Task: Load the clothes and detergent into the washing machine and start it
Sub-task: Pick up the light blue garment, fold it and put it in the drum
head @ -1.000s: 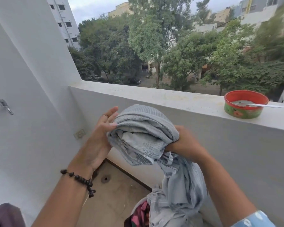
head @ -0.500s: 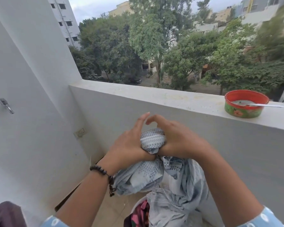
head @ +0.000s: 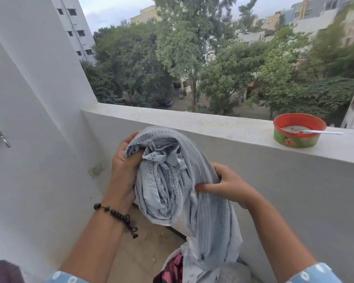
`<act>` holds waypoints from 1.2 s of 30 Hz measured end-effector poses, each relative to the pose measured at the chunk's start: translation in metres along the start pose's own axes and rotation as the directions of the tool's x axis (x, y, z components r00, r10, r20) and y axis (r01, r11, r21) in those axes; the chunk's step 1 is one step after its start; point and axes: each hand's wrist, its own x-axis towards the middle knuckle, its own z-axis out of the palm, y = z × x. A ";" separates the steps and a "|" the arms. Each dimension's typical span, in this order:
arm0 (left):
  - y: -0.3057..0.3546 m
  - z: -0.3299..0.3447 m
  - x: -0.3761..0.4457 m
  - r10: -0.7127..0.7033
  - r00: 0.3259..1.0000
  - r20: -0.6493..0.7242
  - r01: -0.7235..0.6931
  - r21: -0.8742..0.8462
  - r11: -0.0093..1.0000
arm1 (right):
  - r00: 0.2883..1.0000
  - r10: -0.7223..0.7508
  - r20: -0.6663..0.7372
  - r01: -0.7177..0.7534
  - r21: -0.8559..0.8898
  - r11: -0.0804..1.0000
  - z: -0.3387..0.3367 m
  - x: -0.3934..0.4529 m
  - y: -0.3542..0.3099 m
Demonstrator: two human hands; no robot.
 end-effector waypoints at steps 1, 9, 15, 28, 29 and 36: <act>-0.001 -0.003 0.000 -0.015 1.000 -0.018 0.015 -0.019 1.000 | 1.000 -0.016 -0.027 0.016 0.019 1.000 0.003 0.002 0.002; 0.002 -0.015 -0.007 0.035 0.999 0.009 -0.036 0.074 0.997 | 1.000 -0.024 -0.004 0.023 0.466 0.885 -0.022 -0.003 -0.025; -0.001 -0.009 -0.001 -0.038 0.999 0.011 0.039 -0.151 0.988 | 0.986 -0.152 0.067 0.121 0.343 0.931 0.003 -0.001 -0.029; 0.002 0.032 -0.010 -0.063 0.982 -0.178 -0.035 -0.502 0.864 | 0.985 -0.122 0.122 0.079 0.308 0.948 0.055 -0.005 0.011; -0.003 0.028 -0.010 -0.075 0.976 -0.203 -0.019 -0.429 0.903 | 0.991 -0.122 0.061 0.093 0.350 0.932 0.059 -0.004 0.008; -0.028 -0.011 -0.027 -0.079 0.985 -0.155 0.050 -0.183 0.982 | 0.970 -0.128 -0.208 0.194 0.335 0.922 0.039 -0.003 -0.006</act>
